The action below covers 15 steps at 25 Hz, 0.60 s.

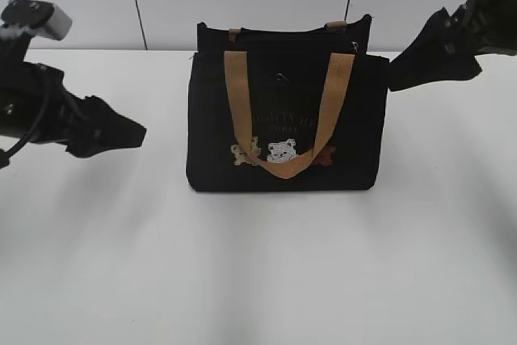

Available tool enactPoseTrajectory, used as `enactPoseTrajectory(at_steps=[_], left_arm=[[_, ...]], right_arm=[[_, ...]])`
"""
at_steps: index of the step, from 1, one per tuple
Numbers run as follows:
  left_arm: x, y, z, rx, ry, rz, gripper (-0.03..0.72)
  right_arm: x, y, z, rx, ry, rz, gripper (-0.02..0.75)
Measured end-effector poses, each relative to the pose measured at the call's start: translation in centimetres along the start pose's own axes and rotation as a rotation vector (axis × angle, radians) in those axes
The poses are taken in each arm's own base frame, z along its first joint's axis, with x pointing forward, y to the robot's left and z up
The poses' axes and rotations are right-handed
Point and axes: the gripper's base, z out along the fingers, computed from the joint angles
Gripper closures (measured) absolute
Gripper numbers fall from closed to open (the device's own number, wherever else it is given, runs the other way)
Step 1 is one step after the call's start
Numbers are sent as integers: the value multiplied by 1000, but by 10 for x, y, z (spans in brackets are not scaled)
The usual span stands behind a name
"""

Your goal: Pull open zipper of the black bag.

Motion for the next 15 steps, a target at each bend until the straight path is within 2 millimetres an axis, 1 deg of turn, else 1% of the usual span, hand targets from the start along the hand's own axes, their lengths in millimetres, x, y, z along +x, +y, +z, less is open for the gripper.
enactPoseTrajectory(at_steps=[4,7,10,12,15], left_arm=[[20,-18,-28,-8,31,-55,127],[24,-31,-54,-18,49,-70,127],[27,-44,-80,-29,74,-94,127],[31,-52,-98,-47,93,-84,127],[39,-62,-125,-96,116,-57,127]], right_arm=[[-1,23,-15,20,46,-25,164],[3,36,-33,37,77,-25,164],[7,48,-55,69,65,-13,164],[16,59,-67,83,44,1,163],[43,78,-80,91,29,19,163]])
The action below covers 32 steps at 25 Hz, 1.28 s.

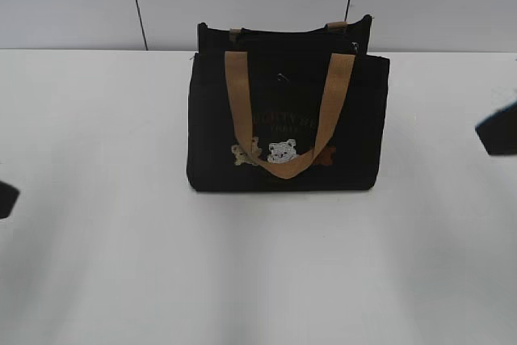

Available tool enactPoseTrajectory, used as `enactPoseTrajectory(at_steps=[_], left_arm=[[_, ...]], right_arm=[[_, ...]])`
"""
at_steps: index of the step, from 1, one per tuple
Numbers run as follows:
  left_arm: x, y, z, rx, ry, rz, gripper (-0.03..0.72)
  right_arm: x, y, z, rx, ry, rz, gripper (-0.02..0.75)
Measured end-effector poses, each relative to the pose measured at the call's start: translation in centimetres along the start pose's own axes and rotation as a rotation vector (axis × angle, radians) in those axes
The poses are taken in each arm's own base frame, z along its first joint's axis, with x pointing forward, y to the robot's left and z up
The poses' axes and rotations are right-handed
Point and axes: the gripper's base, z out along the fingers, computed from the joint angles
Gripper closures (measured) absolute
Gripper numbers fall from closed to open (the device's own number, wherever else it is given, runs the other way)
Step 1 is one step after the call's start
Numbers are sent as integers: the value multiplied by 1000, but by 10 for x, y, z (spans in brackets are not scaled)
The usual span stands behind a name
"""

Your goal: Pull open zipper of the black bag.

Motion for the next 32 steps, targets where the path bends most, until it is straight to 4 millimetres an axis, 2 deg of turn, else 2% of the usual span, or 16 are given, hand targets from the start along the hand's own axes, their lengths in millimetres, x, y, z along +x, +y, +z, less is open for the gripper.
enactPoseTrajectory(at_steps=[4,7,10,13,17,23,27,32], left_arm=[[20,-8,-39,-117,-24,-31,127],[36,-16,-62,-163,-49,-68,127],[56,-25,-85,-223,-103,-73,127],[77,-29,-100,-282,-148,-81,127],[99,-36,-102,-285,-204,-95,127],[112,-42,-108,-282,-329,-80,127],[112,-43,-106,-273,-346,-82,127],[112,-43,-106,-270,-350,-84,127]], right_arm=[[42,22,-13,20,-17,35,163],[72,43,-33,52,-103,49,163],[97,54,-44,103,-142,71,162],[123,60,-53,190,-148,117,162],[154,66,-59,290,-208,171,162],[188,71,-53,369,-281,151,162],[196,70,-52,422,-340,127,174],[196,69,-52,431,-351,125,179]])
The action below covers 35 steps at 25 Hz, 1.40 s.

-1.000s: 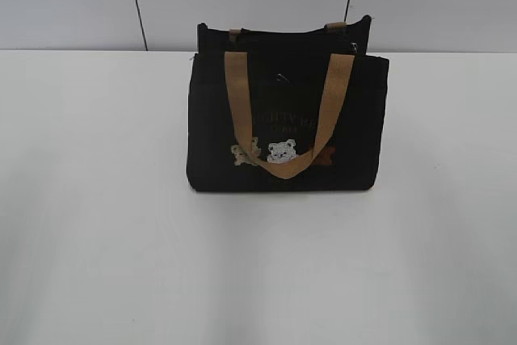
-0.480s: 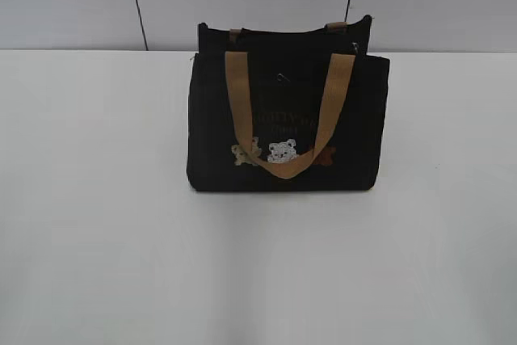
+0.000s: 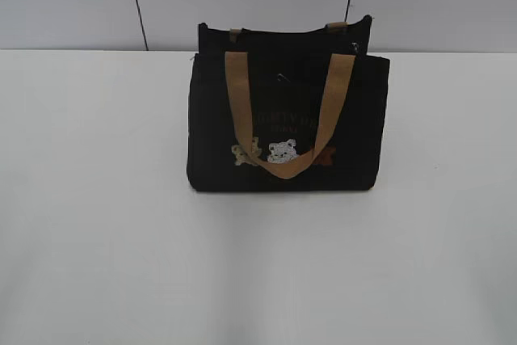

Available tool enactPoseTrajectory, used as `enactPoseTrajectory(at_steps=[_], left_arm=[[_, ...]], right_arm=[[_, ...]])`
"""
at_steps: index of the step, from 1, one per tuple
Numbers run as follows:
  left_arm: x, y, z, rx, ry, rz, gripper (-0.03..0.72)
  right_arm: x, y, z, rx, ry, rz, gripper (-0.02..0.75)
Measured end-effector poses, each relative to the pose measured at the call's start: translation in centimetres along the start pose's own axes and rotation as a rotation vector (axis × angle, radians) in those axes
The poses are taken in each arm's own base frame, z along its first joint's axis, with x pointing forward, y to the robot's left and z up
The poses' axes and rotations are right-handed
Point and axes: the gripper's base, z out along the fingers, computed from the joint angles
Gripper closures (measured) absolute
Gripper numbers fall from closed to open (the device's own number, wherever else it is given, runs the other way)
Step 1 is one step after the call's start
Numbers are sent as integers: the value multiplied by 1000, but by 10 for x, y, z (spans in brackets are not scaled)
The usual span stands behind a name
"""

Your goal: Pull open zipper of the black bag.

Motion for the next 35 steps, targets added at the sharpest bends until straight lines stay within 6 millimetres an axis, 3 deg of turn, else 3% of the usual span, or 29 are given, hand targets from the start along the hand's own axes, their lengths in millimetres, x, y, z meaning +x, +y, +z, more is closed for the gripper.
enactPoseTrajectory(at_steps=[13,22,35], left_arm=[[0,0,0,-2,-2,-6,127],[8,-4,-12,-124,-106,-56,127],[8,-4,-12,-153,-107,-72,127]], right_arm=[[0,0,0,6,-3,3,181],[-1,1,1,102,4,64,181],[-1,2,1,123,3,88,181]])
